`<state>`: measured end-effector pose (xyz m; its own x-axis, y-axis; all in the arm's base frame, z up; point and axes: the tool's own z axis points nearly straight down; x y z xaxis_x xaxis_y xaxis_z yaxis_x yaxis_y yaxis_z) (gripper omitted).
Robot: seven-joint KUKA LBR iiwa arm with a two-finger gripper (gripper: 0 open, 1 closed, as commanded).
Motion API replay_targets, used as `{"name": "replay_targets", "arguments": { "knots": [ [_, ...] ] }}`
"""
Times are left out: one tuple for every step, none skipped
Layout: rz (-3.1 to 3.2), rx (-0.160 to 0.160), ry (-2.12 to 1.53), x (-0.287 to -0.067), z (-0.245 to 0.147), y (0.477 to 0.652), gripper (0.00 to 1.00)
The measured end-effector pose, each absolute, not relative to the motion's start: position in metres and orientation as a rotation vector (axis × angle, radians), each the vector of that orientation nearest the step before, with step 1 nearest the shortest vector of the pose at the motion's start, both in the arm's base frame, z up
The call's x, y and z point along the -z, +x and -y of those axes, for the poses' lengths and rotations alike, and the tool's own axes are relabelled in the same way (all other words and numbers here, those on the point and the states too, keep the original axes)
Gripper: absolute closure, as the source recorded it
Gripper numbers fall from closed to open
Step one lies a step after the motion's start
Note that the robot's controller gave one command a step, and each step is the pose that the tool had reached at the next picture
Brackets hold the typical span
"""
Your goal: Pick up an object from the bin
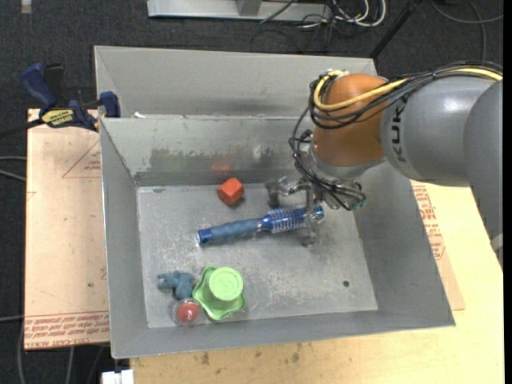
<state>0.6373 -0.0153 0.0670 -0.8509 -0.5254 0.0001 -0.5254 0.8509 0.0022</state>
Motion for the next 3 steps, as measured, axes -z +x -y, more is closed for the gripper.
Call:
{"name": "replay_targets", "arguments": {
  "knots": [
    [3.025,0.003,0.857,-0.069,0.016,0.638,1.00],
    [3.035,-0.004,0.851,-0.181,0.016,0.637,1.00],
    [3.042,-0.005,0.828,-0.295,0.017,0.628,1.00]
  ]
}}
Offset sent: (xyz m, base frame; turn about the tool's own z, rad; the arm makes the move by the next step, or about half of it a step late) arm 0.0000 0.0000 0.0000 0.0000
